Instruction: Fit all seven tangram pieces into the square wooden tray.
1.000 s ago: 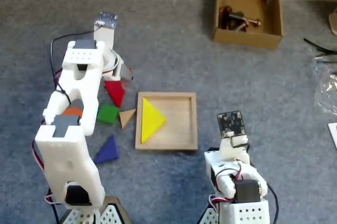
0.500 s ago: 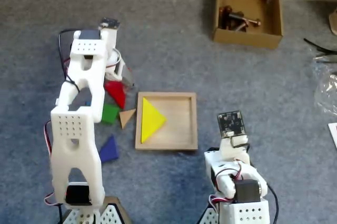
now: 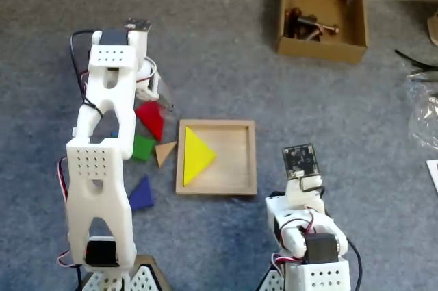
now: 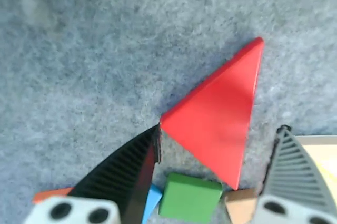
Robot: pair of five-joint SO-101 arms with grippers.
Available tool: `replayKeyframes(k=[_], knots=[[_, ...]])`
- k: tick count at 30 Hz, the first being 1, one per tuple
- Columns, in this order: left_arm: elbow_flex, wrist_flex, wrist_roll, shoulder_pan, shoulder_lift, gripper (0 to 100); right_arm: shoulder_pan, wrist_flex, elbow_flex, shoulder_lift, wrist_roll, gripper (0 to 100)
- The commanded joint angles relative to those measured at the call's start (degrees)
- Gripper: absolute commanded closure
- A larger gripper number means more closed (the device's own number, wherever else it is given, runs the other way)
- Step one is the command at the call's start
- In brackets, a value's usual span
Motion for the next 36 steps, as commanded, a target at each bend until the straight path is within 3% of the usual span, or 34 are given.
replayKeyframes(k=[1, 31, 36], knots=[[-2.42, 0.62, 0.35, 0.31, -0.66, 69, -0.57, -1.01, 6.73, -0.48, -0.44, 99.3], [-7.34, 1.93, 0.35, -0.92, 7.69, 72, -0.57, -1.01, 6.73, -0.48, -0.44, 99.3], [-7.43, 1.93, 0.35, -0.84, 7.69, 81, -0.57, -1.01, 6.73, -0.48, -0.44, 99.3]])
